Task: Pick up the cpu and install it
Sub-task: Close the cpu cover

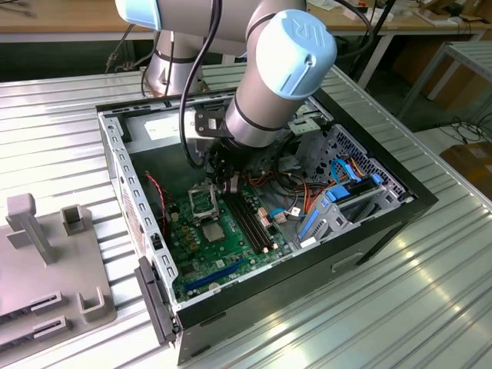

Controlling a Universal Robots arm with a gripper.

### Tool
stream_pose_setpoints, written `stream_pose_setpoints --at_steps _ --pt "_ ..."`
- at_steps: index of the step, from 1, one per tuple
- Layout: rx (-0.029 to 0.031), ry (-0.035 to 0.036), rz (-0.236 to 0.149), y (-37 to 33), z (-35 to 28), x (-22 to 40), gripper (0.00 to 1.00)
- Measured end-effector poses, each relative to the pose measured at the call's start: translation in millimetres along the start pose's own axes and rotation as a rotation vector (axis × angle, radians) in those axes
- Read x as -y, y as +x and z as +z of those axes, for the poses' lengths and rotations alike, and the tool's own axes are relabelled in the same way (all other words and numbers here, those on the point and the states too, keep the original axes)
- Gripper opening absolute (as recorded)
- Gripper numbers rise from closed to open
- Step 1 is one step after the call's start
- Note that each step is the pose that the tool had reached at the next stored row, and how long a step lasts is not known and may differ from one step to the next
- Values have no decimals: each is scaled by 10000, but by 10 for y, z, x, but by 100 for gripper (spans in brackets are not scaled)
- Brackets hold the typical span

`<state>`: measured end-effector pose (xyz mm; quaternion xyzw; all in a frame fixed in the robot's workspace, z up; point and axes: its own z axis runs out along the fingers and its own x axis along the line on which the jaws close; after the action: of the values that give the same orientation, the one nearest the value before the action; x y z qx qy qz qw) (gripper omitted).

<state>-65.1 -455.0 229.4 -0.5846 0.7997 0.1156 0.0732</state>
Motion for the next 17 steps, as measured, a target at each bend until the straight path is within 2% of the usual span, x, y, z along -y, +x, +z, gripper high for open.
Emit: stream_pose_setpoints --at_steps 10,14,17 --pt "-93 29 0 -5 -35 -14 11" --pt "-189 61 1 -7 -43 -16 11" --pt "-286 90 1 -9 -50 -17 11"
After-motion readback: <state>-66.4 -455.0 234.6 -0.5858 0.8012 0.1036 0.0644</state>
